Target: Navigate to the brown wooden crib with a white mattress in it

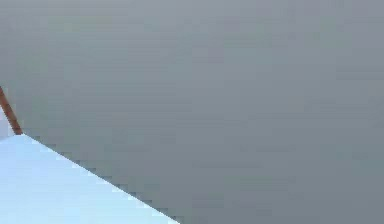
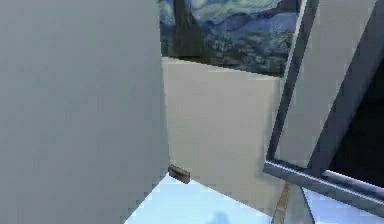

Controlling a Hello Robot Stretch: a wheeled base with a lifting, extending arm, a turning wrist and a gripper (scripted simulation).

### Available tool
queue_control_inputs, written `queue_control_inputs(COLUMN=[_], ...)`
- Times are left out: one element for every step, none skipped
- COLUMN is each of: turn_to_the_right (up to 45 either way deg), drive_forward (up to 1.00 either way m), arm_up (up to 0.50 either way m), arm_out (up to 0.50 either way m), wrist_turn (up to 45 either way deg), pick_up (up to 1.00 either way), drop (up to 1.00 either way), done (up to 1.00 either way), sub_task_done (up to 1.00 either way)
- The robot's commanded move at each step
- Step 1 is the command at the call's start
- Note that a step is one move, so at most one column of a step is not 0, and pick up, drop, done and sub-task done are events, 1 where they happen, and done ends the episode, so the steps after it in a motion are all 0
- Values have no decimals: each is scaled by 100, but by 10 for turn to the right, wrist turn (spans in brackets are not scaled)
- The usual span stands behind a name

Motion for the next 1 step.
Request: queue_control_inputs(turn_to_the_right=[-150], drive_forward=[0], arm_up=[0], arm_out=[0], wrist_turn=[0], pick_up=[0], drop=[0], done=[0], sub_task_done=[0])
